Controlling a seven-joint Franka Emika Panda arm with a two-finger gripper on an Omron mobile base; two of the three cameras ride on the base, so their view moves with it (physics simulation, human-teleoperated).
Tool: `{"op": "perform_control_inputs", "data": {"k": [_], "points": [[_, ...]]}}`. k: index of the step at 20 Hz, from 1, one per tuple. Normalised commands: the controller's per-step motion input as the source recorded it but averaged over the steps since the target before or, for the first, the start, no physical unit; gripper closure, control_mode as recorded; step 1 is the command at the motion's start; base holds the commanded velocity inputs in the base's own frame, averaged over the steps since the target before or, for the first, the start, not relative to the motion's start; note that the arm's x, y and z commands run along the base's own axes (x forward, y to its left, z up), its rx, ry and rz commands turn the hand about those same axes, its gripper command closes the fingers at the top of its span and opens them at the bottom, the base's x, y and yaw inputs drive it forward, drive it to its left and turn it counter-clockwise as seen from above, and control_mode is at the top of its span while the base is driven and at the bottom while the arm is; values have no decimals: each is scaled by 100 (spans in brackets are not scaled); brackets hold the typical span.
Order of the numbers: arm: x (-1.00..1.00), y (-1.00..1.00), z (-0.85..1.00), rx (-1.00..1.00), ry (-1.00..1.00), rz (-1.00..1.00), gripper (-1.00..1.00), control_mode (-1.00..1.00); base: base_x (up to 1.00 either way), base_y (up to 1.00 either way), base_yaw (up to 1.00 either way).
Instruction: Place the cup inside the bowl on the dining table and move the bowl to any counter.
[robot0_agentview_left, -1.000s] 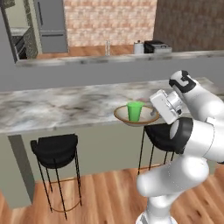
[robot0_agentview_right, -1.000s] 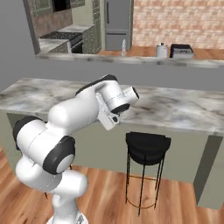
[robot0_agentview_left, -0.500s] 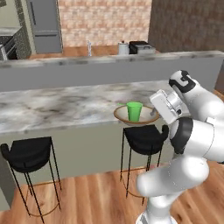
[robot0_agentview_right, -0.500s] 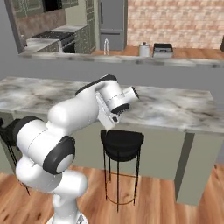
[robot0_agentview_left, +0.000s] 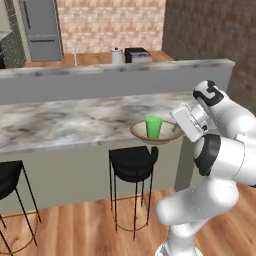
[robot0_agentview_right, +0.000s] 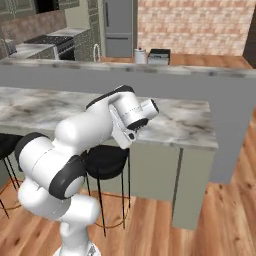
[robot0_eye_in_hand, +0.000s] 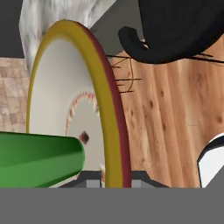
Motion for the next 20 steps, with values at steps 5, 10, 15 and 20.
{"op": "perform_control_inputs", "data": {"k": [5, 10, 15, 20], "points": [[0, 0, 0, 0, 0, 0, 100, 100, 13, -70, 0], [0, 0, 0, 0, 0, 0, 100, 100, 18, -71, 0], [0, 0, 0, 0, 0, 0, 100, 100, 28, -72, 0], [0, 0, 0, 0, 0, 0, 100, 100, 37, -67, 0]]}}
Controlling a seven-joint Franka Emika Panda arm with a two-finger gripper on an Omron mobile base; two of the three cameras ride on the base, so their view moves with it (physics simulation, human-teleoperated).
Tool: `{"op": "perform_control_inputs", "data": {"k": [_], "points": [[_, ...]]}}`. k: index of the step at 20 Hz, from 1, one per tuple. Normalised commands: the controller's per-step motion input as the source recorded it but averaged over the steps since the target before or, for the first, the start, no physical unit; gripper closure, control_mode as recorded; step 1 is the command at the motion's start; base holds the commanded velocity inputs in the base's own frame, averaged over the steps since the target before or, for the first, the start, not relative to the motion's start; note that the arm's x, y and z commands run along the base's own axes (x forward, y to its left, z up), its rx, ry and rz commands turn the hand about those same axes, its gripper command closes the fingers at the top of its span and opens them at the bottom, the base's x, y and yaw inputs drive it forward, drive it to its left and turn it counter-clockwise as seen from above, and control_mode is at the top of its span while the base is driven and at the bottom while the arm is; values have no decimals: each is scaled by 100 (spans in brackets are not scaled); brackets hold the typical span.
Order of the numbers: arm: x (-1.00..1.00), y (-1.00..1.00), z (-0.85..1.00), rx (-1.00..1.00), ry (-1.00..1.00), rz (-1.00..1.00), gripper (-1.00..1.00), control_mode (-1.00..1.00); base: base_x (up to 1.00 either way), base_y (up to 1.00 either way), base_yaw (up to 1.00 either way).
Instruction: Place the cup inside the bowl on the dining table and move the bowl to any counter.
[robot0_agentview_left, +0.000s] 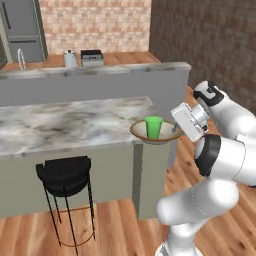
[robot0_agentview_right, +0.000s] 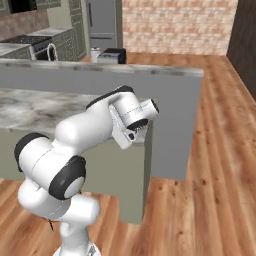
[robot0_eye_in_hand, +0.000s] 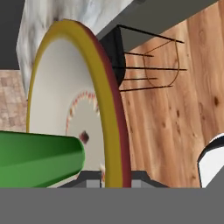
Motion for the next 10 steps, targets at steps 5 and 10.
{"op": "perform_control_inputs", "data": {"k": [5, 10], "points": [[0, 0, 0, 0, 0, 0, 100, 100, 34, -66, 0], [0, 0, 0, 0, 0, 0, 100, 100, 38, -63, 0]]}}
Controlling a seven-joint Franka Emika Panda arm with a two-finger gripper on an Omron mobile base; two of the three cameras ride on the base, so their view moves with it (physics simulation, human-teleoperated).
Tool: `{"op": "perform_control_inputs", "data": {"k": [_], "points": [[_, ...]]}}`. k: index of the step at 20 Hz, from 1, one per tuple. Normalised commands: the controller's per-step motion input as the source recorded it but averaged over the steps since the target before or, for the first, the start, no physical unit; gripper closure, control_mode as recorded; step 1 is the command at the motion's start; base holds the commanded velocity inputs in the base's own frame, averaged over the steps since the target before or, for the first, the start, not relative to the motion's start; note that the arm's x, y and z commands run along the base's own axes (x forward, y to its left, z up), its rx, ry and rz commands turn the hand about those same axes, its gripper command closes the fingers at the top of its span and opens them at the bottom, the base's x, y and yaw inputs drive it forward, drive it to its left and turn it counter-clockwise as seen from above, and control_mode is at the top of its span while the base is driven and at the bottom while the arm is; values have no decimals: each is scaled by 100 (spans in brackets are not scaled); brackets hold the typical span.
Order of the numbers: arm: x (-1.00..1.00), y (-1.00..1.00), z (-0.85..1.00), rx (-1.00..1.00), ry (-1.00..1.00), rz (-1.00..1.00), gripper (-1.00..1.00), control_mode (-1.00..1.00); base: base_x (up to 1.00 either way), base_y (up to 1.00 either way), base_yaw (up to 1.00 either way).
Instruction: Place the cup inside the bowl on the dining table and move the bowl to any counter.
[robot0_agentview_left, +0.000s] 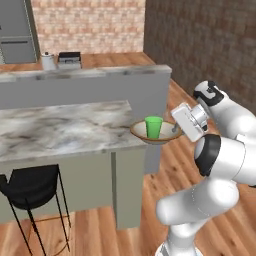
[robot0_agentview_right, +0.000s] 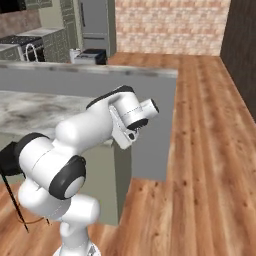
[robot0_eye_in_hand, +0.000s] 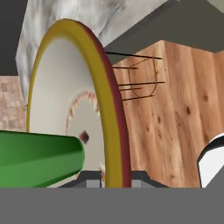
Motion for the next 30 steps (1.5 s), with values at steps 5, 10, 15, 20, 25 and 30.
{"op": "perform_control_inputs", "data": {"k": [5, 10, 15, 20, 25, 30], "points": [[0, 0, 0, 0, 0, 0, 100, 100, 44, -60, 1], [0, 0, 0, 0, 0, 0, 100, 100, 64, -45, 3], [0, 0, 0, 0, 0, 0, 100, 100, 65, -65, 4], [0, 0, 0, 0, 0, 0, 100, 100, 50, -74, 3], [0, 0, 0, 0, 0, 0, 100, 100, 3, -79, 1], [0, 0, 0, 0, 0, 0, 100, 100, 0, -75, 2]]}}
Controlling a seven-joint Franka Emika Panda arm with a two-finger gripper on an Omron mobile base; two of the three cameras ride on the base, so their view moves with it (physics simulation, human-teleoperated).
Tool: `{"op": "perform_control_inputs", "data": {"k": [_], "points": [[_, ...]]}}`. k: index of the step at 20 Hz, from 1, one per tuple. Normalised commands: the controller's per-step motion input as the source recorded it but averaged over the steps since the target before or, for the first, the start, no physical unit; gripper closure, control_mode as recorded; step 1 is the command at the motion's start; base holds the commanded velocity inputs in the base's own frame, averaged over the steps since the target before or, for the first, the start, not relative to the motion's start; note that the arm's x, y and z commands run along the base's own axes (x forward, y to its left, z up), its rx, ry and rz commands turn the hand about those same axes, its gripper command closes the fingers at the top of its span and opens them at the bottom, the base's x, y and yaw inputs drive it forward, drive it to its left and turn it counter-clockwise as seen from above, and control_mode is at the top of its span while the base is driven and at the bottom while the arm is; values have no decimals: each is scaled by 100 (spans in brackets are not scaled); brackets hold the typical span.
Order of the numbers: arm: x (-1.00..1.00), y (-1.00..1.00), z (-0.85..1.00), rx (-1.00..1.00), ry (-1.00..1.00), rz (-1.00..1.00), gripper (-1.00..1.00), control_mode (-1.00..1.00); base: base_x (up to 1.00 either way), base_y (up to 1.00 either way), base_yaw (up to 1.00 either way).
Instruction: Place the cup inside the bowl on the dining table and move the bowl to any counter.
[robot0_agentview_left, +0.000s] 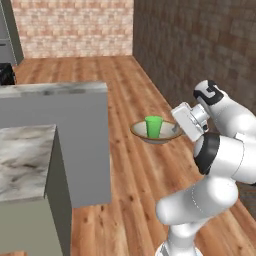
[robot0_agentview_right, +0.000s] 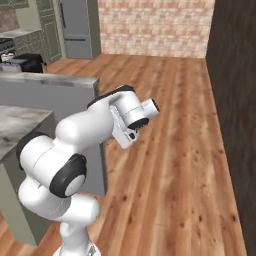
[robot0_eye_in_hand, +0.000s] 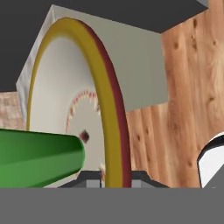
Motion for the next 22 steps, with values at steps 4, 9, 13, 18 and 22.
{"op": "perform_control_inputs", "data": {"k": [4, 9, 13, 18, 22], "points": [[0, 0, 0, 0, 0, 0, 100, 100, 0, -62, 1], [0, 0, 0, 0, 0, 0, 100, 100, 22, -42, 0], [0, 0, 0, 0, 0, 0, 100, 100, 26, -37, 0], [0, 0, 0, 0, 0, 0, 100, 100, 28, -38, 0], [0, 0, 0, 0, 0, 0, 100, 100, 34, -20, 0]]}}
